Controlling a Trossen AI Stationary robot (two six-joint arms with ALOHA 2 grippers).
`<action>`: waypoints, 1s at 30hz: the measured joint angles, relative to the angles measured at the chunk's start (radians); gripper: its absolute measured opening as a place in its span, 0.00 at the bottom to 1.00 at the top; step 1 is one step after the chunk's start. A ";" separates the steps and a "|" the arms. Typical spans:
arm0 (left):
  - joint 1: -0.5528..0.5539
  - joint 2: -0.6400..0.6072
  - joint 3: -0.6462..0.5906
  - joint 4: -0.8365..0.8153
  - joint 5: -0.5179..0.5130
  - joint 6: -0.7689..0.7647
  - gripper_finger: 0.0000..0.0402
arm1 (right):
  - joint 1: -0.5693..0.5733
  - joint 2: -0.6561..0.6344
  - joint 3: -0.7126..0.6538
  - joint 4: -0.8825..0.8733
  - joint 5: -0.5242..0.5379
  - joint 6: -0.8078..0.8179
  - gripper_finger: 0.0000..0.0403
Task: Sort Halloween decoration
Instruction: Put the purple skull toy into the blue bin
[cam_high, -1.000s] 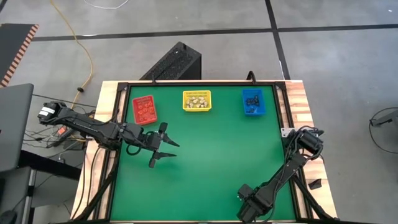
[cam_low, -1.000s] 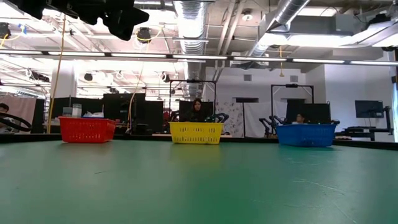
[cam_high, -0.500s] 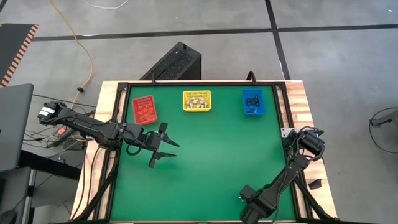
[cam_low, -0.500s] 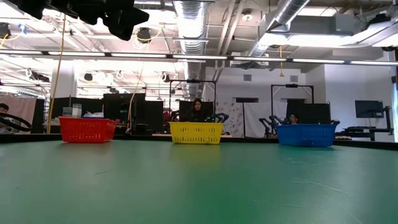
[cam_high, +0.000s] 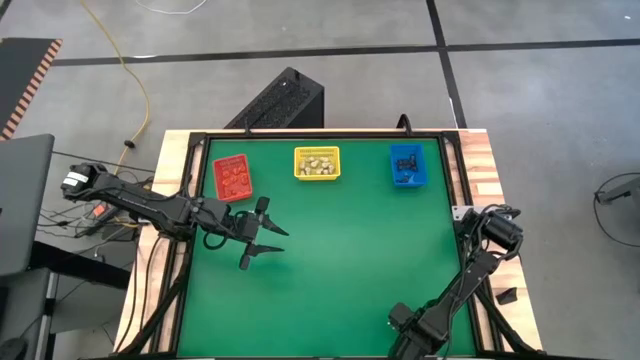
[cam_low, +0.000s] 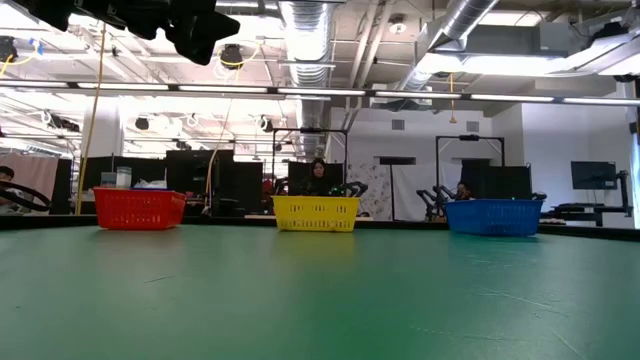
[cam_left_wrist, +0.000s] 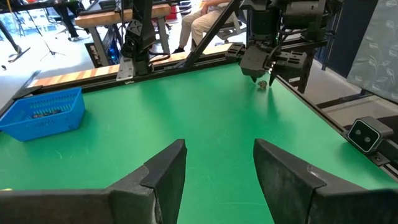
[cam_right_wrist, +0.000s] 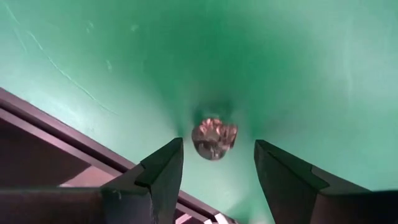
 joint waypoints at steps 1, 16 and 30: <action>0.000 0.000 0.000 0.000 0.000 0.000 0.44 | 0.000 0.000 0.000 0.001 0.006 0.002 0.57; 0.000 0.000 0.000 0.000 0.000 0.000 0.44 | -0.008 -0.001 0.001 0.015 0.047 -0.011 0.56; 0.000 0.000 0.000 0.000 0.000 0.000 0.44 | -0.008 0.000 0.001 0.023 0.047 -0.011 0.49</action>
